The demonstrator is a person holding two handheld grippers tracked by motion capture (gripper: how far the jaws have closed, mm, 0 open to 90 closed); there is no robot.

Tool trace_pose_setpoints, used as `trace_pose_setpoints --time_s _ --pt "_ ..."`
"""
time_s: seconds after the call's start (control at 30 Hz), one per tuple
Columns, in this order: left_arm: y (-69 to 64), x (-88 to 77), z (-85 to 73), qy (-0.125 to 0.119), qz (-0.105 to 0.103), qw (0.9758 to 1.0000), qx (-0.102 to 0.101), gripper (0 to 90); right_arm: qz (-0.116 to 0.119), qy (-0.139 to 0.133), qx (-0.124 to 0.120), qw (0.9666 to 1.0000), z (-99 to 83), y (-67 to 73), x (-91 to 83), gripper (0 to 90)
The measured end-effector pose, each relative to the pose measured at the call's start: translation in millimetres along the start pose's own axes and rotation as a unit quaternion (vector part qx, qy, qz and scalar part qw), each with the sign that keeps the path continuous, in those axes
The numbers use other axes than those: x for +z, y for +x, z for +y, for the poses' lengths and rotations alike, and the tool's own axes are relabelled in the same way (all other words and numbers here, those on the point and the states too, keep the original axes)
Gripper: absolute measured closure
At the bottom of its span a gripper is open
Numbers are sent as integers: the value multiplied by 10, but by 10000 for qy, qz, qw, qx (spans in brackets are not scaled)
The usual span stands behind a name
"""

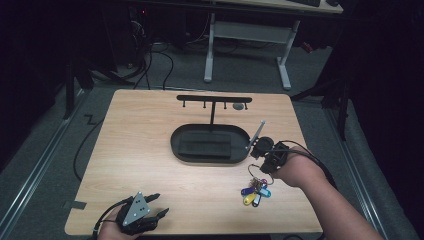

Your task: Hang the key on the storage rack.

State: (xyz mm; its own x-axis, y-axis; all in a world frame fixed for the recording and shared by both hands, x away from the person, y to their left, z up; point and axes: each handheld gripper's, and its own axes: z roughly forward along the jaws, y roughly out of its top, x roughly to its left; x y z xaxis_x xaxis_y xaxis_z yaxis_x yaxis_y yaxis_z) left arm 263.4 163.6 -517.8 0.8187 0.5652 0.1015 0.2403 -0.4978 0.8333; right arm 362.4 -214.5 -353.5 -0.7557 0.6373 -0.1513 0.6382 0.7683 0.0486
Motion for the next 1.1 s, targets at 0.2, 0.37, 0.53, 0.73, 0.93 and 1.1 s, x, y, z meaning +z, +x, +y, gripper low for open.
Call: trace_pose_setpoints --time_s 0.2,0.37,0.53,0.73,0.93,1.1 --pt "57 -15 -14 2 130 9998 -154 446 -70 -2 -46 10000 50 17 -207 880" --pt "183 -34 -48 64 537 9971 -543 426 -63 -146 1 9999 73 -9 -408 881" --pt "274 -75 -83 22 727 9952 -658 430 -100 -192 25 9998 117 -35 -497 881" --pt "274 -60 -83 16 722 9955 -622 424 -129 -197 17 9997 177 -72 -582 881" --pt "250 -57 -66 31 710 9961 -513 430 -156 -277 55 9995 183 -83 -594 880" --pt "262 -54 -79 100 753 9960 -477 430 -112 -283 68 9995 184 -97 -611 880"
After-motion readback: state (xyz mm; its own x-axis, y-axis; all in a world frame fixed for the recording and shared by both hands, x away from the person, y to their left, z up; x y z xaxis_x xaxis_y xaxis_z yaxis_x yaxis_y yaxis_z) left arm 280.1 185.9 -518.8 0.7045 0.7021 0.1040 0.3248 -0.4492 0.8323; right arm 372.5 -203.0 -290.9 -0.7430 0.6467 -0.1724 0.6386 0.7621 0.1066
